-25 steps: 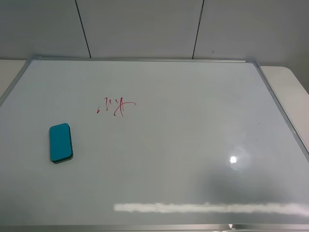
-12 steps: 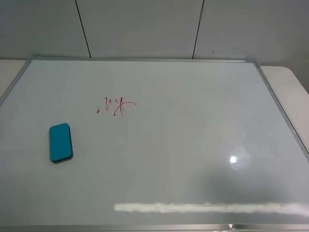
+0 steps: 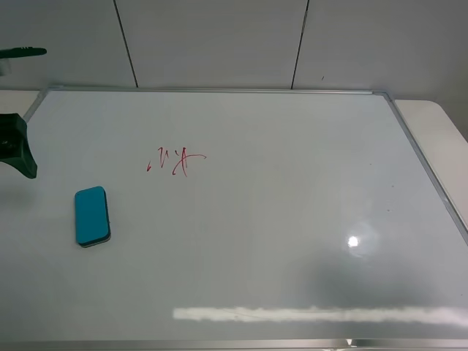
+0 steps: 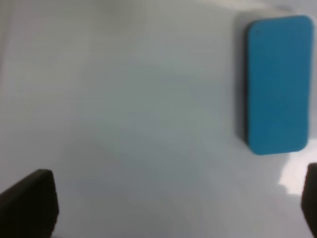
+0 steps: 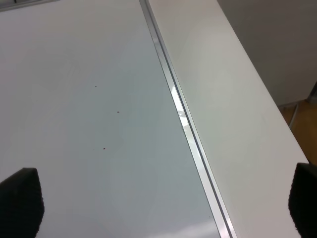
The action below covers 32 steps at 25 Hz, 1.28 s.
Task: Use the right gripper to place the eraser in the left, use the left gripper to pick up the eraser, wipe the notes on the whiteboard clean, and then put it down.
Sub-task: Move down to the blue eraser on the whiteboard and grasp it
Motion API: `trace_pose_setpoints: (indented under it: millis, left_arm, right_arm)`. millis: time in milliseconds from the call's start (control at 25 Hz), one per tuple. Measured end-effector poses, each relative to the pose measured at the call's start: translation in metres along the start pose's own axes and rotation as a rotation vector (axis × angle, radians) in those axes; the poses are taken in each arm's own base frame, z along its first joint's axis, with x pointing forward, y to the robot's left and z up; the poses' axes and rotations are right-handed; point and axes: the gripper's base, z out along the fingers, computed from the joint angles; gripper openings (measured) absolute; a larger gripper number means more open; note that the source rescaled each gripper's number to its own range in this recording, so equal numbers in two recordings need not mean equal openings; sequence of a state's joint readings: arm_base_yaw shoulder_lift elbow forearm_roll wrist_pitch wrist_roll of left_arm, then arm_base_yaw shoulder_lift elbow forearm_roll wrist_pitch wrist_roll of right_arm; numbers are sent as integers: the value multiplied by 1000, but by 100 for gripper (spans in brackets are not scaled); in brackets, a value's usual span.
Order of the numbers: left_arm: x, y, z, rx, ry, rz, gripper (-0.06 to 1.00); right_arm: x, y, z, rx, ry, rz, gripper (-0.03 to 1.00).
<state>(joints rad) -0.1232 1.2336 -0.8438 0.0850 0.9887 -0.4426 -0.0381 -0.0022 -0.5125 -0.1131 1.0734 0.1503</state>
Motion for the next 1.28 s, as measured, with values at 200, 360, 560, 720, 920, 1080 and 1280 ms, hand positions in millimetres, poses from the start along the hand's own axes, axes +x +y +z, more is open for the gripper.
trace_pose_setpoints:
  millis: [200,360,560,720,920,1080,1280]
  left_arm:
    - [4,-23,13,18,1,63,100]
    - [10,-32,32,25,17,43,100]
    - [12,-37,55,13,79,22,100]
    - [11,-43,73,7,109,29,100]
    - [10,-56,91,44,96,33,100]
    - [9,-59,106,33,117,34,100]
    - [8,-63,122,40,112,35,100]
  right_arm:
    - [0,0,0,0,0,0,100]
    - [0,0,0,0,0,0,100]
    - [0,0,0,0,0,0,100]
    - [0,0,0,0,0,2,100]
    - [0,0,0,0,0,6,100]
    - [0,0,0,0,0,6,100]
    - [0,0,0,0,0,6,100]
